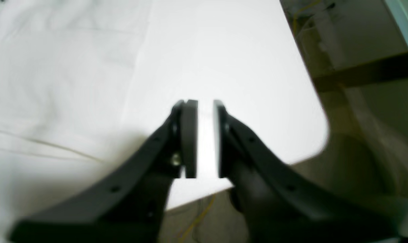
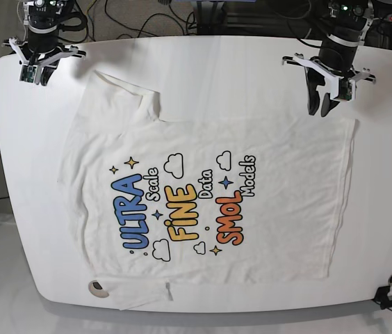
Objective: Fold the T-shirt properly
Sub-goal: 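Lower the right gripper onto the shirt shoulder beside the sleeve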
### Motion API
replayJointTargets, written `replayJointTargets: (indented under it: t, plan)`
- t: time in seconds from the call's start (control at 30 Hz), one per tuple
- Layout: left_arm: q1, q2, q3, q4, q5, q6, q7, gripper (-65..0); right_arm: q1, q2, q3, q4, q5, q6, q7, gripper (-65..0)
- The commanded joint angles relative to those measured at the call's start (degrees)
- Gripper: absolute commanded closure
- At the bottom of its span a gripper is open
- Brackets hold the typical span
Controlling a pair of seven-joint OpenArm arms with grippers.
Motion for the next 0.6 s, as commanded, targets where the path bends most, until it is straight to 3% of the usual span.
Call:
replayJointTargets:
  t: [0.0,0.23,0.57]
  plan:
    - [-0.1,-0.5,-0.2,0.7,0.1,0.3,-1.5,-12.8,-0.8,0.7,0.5,1.2,3.4,0.2,0.4,-13.0]
    - [-0.3,-0.4,-0.3,0.6,0.3,0.5,-1.6,-13.0,-1.5,1.0,0.4,0.6,3.1,0.1,-3.5,-14.2]
    - [-0.3,-0.7,-0.1,-0.5,0.5,0.6,-2.0,-12.5,-1.3,3.6,-4.4,0.6,8.3,0.0,-5.9,-10.8]
